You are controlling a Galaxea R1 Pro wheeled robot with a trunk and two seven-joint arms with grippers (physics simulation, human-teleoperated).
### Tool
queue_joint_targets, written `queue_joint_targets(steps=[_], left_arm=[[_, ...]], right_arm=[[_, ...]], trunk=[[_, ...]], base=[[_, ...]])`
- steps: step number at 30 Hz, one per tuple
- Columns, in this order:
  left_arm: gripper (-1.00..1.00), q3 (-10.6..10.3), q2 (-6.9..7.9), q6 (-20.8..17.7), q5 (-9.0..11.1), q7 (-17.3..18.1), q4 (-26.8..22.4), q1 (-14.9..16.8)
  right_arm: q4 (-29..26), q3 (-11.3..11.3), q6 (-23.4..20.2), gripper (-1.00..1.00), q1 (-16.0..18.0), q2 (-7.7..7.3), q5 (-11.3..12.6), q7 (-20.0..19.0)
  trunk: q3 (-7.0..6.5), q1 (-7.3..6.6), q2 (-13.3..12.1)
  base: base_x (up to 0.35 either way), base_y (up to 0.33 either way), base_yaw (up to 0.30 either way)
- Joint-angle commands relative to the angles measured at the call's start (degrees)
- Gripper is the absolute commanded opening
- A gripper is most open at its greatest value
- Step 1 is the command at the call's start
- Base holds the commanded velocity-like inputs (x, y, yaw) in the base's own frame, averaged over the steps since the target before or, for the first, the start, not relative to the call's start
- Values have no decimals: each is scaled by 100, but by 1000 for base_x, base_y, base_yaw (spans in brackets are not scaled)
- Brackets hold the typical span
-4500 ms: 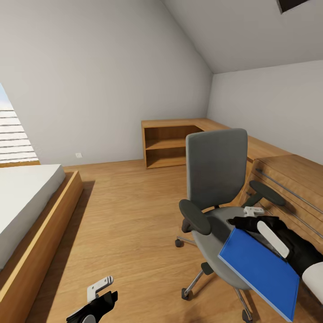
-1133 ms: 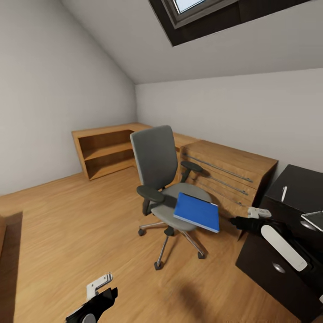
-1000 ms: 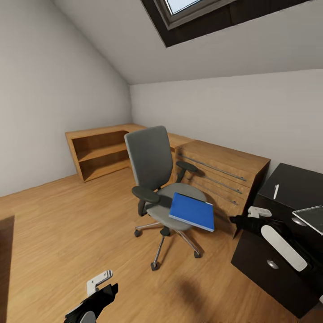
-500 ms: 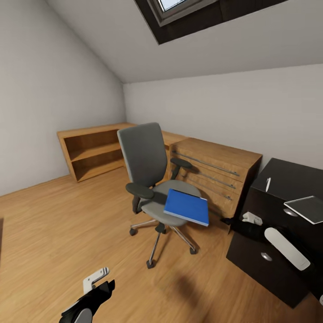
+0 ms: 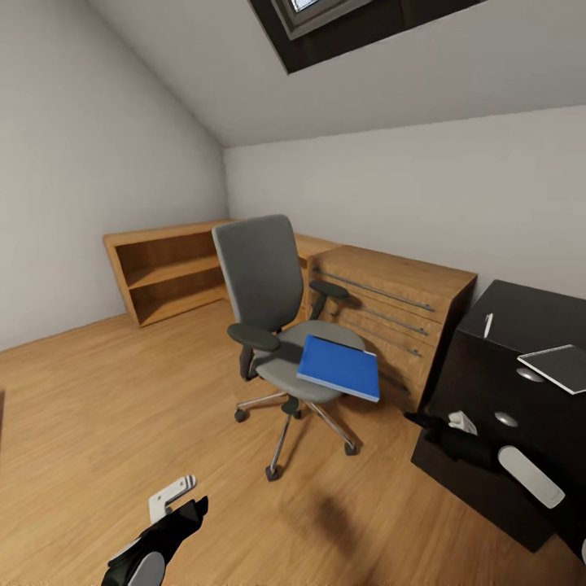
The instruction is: In the bedroom, organize the workspace by keeping the computer under the desk, ensuring the monitor is on the desk, placing the keyboard on the desk next to the monitor, placing the mouse on the desk next to the keyboard, moving the folder from the swivel chair onto the desk next to the mouse, stacking the notebook on top of the folder with the pen on top of the notebook, and positioning the swivel chair next to the desk.
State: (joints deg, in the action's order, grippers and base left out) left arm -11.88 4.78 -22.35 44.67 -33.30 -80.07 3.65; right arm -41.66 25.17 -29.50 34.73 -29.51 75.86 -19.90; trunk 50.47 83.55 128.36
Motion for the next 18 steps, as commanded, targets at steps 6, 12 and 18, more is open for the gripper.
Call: queue_joint_targets(steps=[6,12,18], left_arm=[[100,-22,-1,0,41,-52,-9,5],[100,-25,-3,9,33,-54,-9,4],[100,-25,0,9,36,-54,-9,4]], right_arm=[[167,-4,-28,100,7,1,380,-362],[178,-129,502,100,16,568,819,-170],[222,-1078,2122,100,32,1440,896,666]], trunk=[[114,131,245],[222,263,486],[329,395,726]], base=[[0,0,0],[0,0,0],[0,0,0]])
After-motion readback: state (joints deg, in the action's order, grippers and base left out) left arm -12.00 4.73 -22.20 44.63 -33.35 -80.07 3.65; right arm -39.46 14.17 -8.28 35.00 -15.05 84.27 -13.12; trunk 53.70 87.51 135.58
